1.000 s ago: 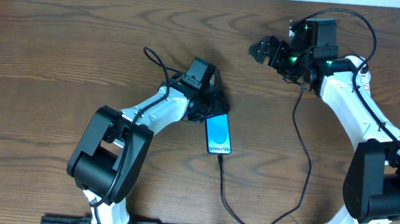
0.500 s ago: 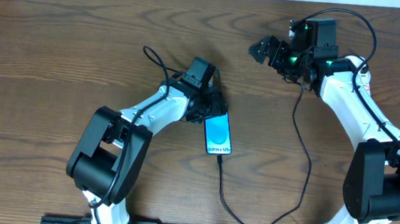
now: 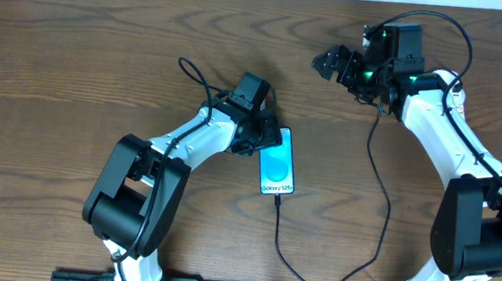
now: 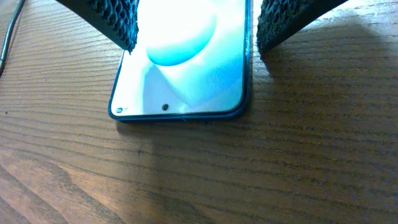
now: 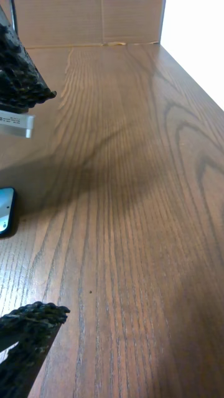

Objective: Plug charger to phone and switch on socket
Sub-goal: 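Open the left gripper and lift it off the phone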

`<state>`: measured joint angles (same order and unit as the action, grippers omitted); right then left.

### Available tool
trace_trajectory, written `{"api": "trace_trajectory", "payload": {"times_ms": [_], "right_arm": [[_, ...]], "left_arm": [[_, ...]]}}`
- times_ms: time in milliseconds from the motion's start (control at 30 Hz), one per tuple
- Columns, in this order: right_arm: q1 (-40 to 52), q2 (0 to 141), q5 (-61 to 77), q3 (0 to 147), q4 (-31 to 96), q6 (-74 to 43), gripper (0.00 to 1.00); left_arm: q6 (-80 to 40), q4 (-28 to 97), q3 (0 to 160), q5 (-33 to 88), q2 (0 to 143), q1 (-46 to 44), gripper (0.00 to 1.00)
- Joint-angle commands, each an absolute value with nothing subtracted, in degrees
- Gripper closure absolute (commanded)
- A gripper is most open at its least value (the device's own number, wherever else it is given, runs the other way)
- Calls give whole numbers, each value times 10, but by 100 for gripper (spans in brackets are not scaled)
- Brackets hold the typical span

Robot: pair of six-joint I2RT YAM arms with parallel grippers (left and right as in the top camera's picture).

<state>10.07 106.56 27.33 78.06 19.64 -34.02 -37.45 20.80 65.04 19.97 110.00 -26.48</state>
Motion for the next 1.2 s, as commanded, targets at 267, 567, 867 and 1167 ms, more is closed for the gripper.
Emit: {"api": "trace_trajectory", "payload": {"times_ms": [267, 567, 867, 1167], "right_arm": [[102, 1055, 271, 786, 197, -331, 1], [102, 1055, 269, 786, 197, -325, 1], [102, 1055, 264, 786, 197, -325, 1], [102, 1055, 256, 786, 198, -325, 1]], "left_arm": [[-370, 261, 609, 94, 1141, -252, 37], [-322, 375, 635, -26, 997, -214, 37], [-300, 426, 635, -97, 711, -208, 2], [-300, 441, 635, -97, 566, -208, 2]]}}
